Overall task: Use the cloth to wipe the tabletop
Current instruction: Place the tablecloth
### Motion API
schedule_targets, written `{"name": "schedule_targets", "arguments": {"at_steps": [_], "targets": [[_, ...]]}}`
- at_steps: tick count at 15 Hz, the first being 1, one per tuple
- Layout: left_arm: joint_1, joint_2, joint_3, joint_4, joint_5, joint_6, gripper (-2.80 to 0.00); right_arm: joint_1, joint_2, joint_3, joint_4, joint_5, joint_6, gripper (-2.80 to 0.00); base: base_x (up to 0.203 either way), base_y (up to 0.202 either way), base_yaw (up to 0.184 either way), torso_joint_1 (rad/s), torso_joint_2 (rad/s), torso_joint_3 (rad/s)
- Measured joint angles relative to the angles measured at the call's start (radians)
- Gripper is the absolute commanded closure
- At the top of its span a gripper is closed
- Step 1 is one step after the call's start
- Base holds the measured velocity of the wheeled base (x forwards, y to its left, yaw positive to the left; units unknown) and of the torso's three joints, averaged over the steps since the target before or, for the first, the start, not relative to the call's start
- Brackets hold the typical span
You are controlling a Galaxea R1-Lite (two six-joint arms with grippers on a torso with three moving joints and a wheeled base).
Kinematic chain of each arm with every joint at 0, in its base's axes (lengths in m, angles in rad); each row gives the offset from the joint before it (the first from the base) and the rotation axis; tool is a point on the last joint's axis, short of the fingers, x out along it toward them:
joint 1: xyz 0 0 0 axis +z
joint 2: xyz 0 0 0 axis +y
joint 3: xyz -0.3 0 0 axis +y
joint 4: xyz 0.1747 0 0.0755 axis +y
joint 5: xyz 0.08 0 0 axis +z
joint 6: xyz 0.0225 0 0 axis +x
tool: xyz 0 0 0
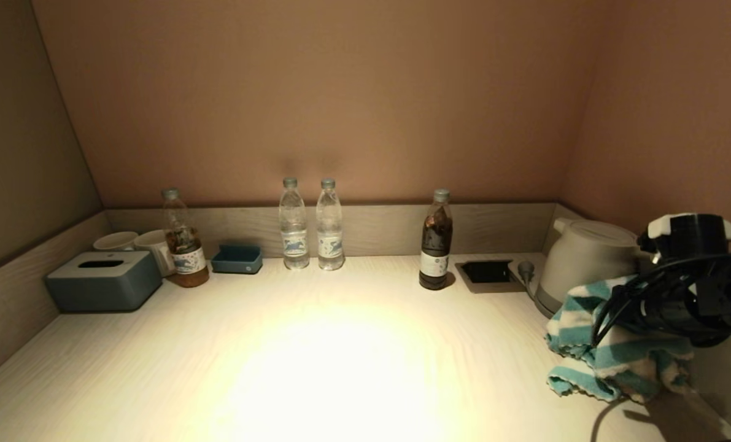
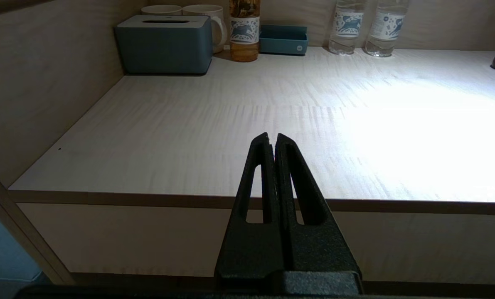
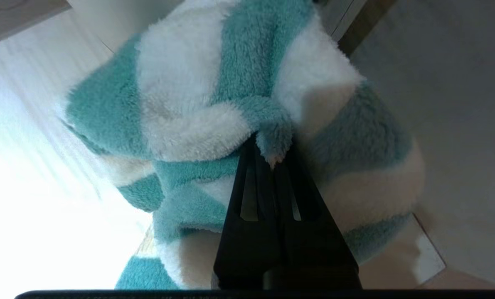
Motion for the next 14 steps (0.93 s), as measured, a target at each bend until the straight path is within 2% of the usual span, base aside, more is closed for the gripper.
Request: {"name": "schedule_targets", "arguments": {"at_steps": [6, 14], "targets": [[0.0, 0.0, 0.0, 0.0, 0.0, 0.0, 0.0, 0.0, 0.009, 0.078, -0.007, 0.023, 0.003, 0.0, 0.0, 0.0, 0.0, 0.0, 0.0, 0.0], [0.0, 0.0, 0.0, 0.001, 0.0, 0.0, 0.0, 0.007, 0.007, 0.169, -0.111, 0.026, 0.004, 0.0, 0.0, 0.0, 0.0, 0.0, 0.0, 0.0]]}}
